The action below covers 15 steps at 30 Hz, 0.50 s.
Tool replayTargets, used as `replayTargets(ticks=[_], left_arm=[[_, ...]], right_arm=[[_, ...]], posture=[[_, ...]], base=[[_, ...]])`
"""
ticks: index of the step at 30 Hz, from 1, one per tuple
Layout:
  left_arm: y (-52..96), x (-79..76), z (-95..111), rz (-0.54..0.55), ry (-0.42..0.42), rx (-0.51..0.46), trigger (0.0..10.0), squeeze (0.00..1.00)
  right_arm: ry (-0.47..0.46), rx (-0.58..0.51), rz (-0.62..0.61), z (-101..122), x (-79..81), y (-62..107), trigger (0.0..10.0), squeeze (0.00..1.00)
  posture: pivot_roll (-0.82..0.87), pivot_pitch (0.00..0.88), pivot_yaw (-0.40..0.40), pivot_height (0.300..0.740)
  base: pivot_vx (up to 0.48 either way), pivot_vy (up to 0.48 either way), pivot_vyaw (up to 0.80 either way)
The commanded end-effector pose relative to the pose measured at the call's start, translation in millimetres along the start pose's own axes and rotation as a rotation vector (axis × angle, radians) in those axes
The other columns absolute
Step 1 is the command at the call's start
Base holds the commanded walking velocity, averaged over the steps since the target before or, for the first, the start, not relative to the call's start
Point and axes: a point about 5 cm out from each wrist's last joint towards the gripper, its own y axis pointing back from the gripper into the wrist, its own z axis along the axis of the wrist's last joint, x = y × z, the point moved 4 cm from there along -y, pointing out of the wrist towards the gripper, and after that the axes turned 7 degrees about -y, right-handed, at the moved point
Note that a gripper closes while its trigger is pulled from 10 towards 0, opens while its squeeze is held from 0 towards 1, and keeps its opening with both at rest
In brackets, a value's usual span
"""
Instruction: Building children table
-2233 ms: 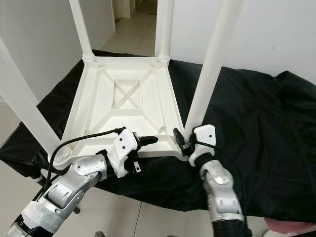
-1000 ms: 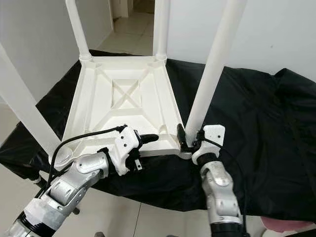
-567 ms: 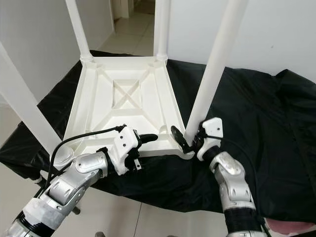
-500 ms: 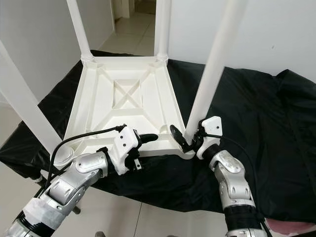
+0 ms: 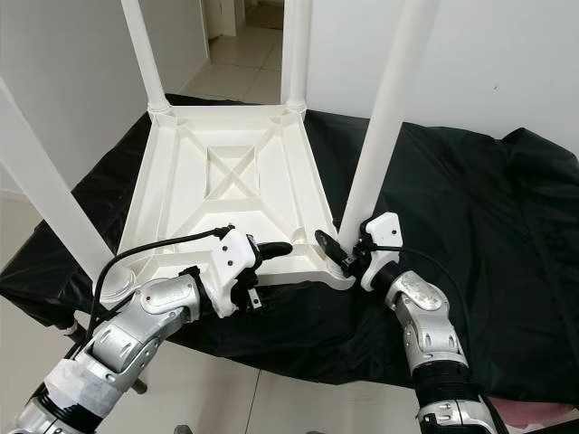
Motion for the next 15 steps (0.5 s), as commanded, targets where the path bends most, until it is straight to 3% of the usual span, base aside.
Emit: replayTargets(ticks=[1,6,8,9,11,15], left_arm=[[0.5,-10.0,-5.7,-0.082,-0.002,0.011,10.0,0.00],[0.2,-9.8,-6.0,-0.082,-0.003,0.012,10.0,0.00],[-0.6,-10.9,-5.9,-0.085,-0.004,0.010,10.0,0.00],[-0.6,-10.9,-5.9,-0.085,-0.004,0.010,10.0,0.00],[-1.3,-10.7,-6.0,-0.084,-0.017,0.010,10.0,0.00],[-1.5,-10.1,-6.3,-0.080,-0.027,0.010,10.0,0.00]], right_arm=[[-0.027,0.030,-0.024,-8.8,1.6,1.2,10.0,0.00],[-0.028,0.005,-0.101,-6.7,-0.2,-0.2,10.0,0.00],[-0.028,-0.017,-0.231,-6.1,-5.9,0.2,10.0,0.00],[-0.028,-0.017,-0.231,-6.1,-5.9,0.2,10.0,0.00],[-0.083,-0.049,-0.364,-6.8,-7.4,2.9,10.0,0.00],[-0.132,-0.063,-0.426,-9.0,-6.3,5.1,10.0,0.00]], posture=[[-0.07,0.000,-0.017,0.740],[-0.08,0.000,-0.017,0.740],[-0.08,0.000,-0.017,0.740],[-0.08,0.000,-0.017,0.740],[-0.08,0.000,-0.016,0.740],[-0.09,0.000,-0.015,0.740]], base=[[0.000,0.000,0.00],[0.000,0.000,0.00],[0.000,0.000,0.00],[0.000,0.000,0.00],[0.000,0.000,0.00],[0.000,0.000,0.00]])
